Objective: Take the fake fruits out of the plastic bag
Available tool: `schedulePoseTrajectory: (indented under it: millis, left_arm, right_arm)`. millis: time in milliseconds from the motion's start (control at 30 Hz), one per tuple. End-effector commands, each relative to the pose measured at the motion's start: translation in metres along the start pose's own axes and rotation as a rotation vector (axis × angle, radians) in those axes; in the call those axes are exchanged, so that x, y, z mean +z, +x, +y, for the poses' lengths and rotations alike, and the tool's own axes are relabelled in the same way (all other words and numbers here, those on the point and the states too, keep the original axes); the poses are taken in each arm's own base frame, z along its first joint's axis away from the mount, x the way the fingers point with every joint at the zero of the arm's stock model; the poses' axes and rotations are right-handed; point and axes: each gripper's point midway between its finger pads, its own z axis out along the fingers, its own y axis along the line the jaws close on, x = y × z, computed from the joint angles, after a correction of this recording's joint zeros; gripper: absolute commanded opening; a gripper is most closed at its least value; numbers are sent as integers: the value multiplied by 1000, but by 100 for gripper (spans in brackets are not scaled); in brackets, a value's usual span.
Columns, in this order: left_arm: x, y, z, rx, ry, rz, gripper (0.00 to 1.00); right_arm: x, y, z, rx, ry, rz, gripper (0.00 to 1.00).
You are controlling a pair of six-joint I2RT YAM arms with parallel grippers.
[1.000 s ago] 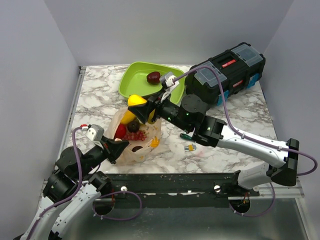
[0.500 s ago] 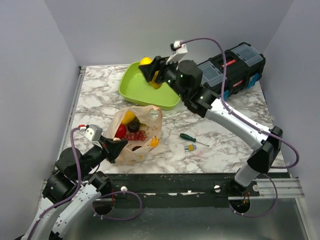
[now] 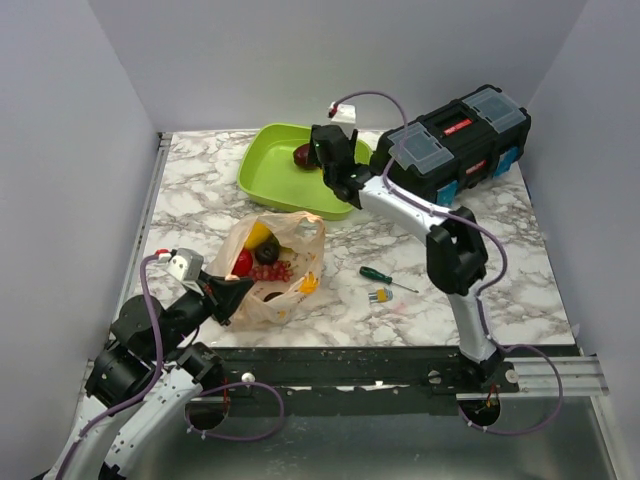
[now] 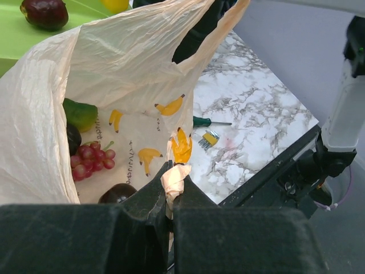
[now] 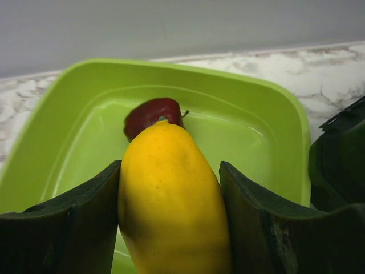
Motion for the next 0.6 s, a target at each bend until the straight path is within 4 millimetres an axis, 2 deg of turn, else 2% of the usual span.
schedulePoseTrajectory:
  millis: [0,133,233,367,567]
  left_arm:
    - [-1,4,1,-13,-17,40,0]
    - [1,10,-10,0,33,130,0]
    - [0,19,-8,-8,7,235,0]
    - [3,29,-10,-40,26,245,0]
    - [2,27,-6,-27,17,204,0]
  right_arm:
    - [42,39,-32,-17,162,52,3]
    - [68,70,-41,-53,182,85,3]
    - [83,89,-51,-62,202,113,4]
    - [98,99,-56,-65,217,130,11]
    - [112,108,-58,-81,214,129,14]
